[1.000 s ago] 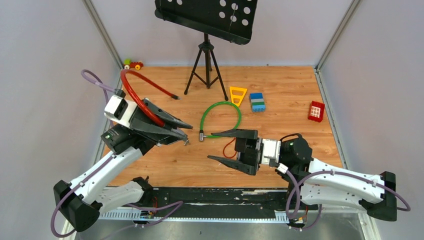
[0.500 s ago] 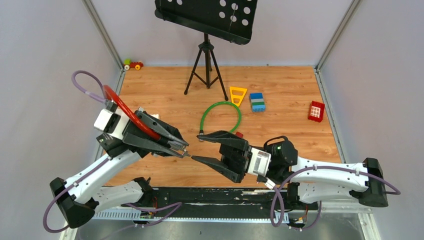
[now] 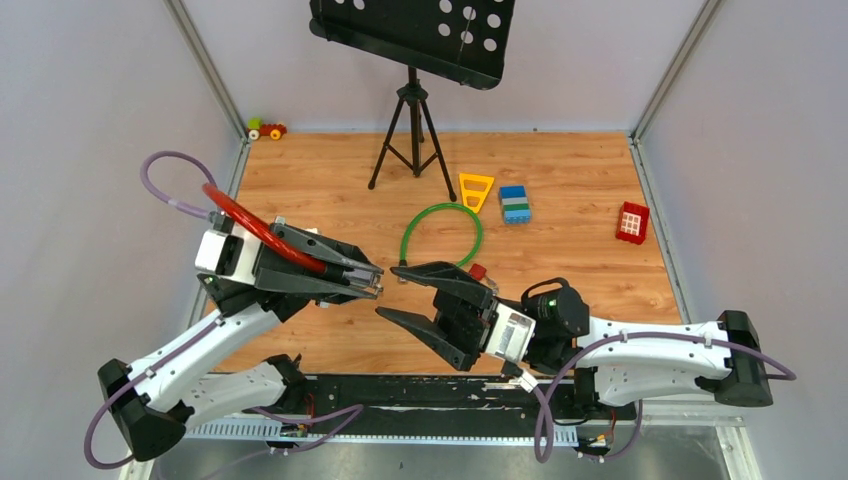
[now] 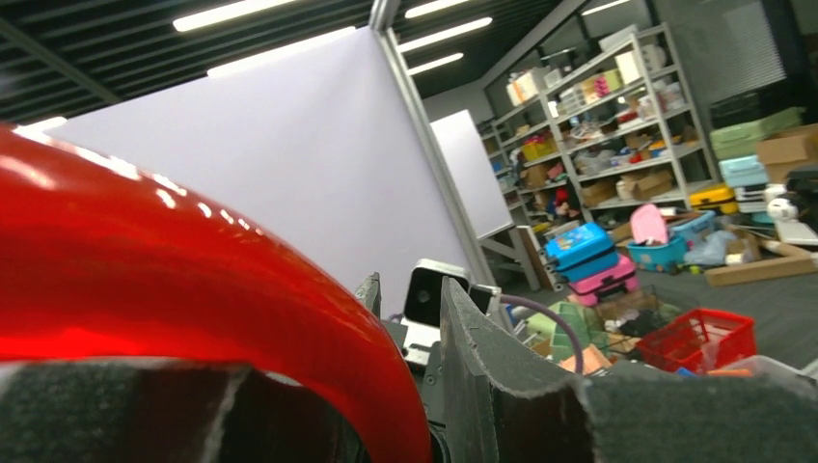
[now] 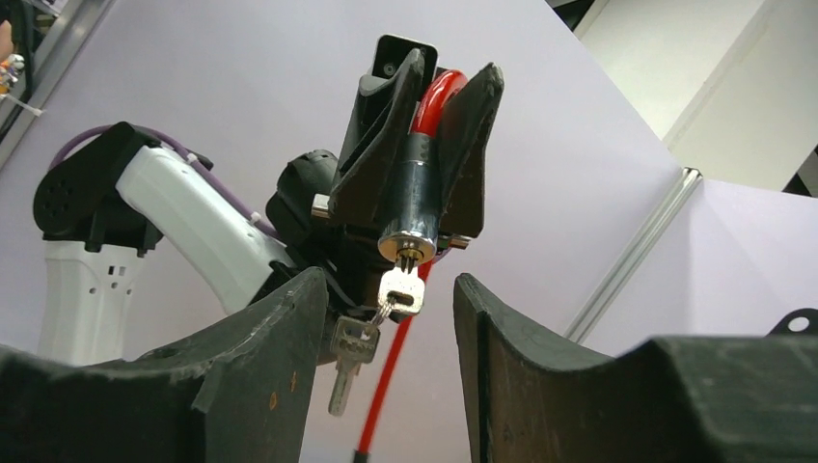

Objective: Lock with the key
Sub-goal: Lock the lock.

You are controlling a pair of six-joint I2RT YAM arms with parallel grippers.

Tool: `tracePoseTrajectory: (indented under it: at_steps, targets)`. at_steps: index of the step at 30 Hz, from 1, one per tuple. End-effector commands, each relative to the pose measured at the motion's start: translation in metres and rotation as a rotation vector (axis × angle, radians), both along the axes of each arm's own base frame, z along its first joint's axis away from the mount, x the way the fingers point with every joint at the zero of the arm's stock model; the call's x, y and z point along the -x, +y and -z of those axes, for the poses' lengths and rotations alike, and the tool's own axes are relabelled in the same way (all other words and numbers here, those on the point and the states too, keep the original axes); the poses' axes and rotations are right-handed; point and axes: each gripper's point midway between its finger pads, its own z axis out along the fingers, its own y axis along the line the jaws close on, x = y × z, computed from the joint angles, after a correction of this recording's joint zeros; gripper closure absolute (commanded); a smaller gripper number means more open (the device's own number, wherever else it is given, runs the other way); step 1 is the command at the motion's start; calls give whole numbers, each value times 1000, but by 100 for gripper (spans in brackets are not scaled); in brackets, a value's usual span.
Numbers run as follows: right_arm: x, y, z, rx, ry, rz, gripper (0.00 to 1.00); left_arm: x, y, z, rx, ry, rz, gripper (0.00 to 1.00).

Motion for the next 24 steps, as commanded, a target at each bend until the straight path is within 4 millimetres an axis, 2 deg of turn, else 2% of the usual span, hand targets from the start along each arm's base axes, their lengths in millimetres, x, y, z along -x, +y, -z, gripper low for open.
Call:
tracePoseTrajectory:
  at_steps: [1,6,8,13,19,24]
  targets:
    - [-6,-17,-24,-62,6,56,46,-9,5,-10,87,-16,-137,100]
    - [1,-18,-29,-49,1,17,39,-8,8,-7,96,-19,-158,100]
    - [4,-10,-30,-18,5,-6,37,-8,8,-6,95,-13,-152,100]
    - [-5,10,-26,36,74,-5,37,-1,10,-4,95,-35,-104,100]
    - [-9,20,-16,65,91,8,44,5,13,-3,107,-41,-62,100]
    - [-8,23,-8,92,80,8,55,4,14,-3,109,-37,-64,100]
